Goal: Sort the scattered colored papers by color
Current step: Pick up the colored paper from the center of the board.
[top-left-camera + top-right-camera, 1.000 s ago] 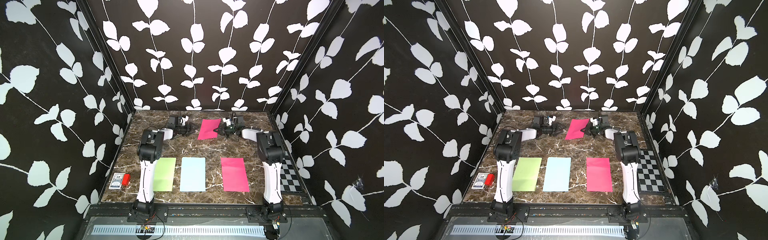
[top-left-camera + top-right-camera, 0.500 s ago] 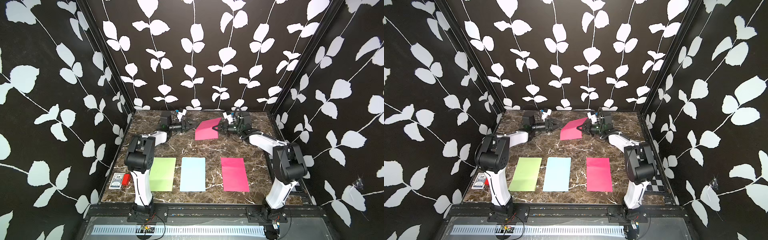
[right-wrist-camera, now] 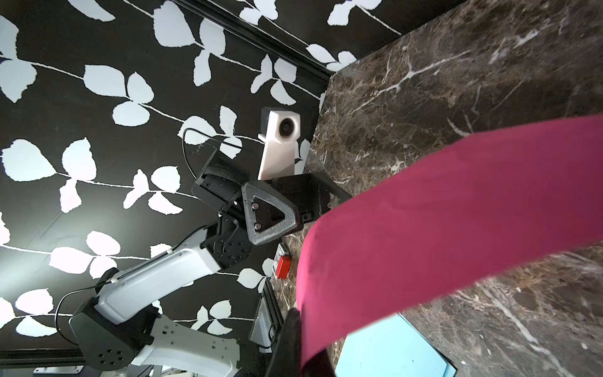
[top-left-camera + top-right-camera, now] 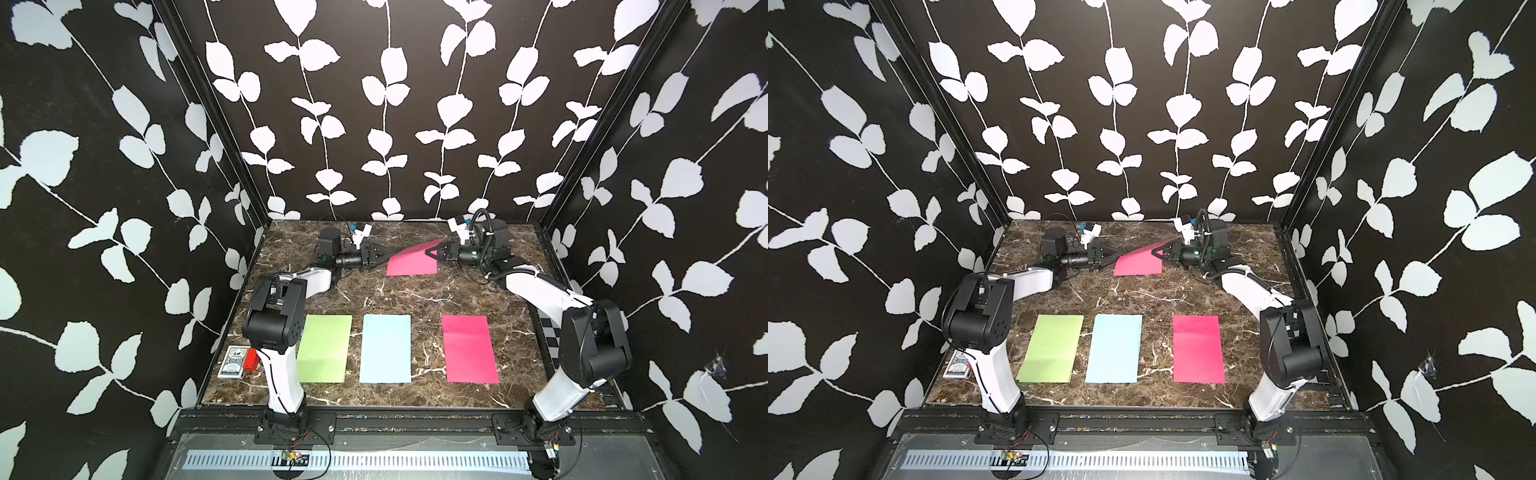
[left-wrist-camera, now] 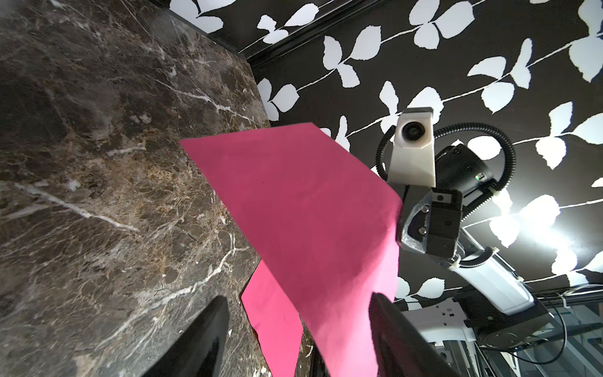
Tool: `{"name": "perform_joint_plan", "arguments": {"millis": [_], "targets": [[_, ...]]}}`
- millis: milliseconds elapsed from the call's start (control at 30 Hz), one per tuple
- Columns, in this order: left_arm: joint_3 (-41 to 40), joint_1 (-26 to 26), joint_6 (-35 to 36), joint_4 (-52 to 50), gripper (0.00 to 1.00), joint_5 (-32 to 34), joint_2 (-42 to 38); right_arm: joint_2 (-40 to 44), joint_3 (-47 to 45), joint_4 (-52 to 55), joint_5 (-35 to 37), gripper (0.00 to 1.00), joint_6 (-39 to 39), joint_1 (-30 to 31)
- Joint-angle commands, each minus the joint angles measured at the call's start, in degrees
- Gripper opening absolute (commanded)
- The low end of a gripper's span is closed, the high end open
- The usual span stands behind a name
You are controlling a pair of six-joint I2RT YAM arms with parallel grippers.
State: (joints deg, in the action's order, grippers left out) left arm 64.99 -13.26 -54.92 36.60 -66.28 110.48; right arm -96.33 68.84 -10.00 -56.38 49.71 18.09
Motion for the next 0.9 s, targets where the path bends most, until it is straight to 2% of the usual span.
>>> {"name": "perform_joint_plan", "arguments": {"millis": [0,133,333,533,867], "targets": [[-1.4,-0.2,-10.6,15.7,0.7,-1.0,-0.8,0.4,1.4,-0.7,-0.4,0.0,-1.0,1.1],[-3.2,-0.5,-22.6,30.5,0.72,-0.2,1.2,-0.8,1.6,-2.7,0.0,0.0,-0.1,2.0],[-3.4,-0.5,-32.2,42.5,0.73,0.5,5.2,-2.5,1.6,-4.1,-0.8,0.0,0.5,2.8],[-2.6,-0.5,-31.6,41.6,0.73,1.3,6.5,-1.3,3.1,1.7,0.1,0.0,-4.4,2.8],[-3.4,-0.6,-32.5,43.8,0.73,1.4,9.6,-2.9,7.5,2.0,-0.8,0.0,-3.8,3.2]]}}
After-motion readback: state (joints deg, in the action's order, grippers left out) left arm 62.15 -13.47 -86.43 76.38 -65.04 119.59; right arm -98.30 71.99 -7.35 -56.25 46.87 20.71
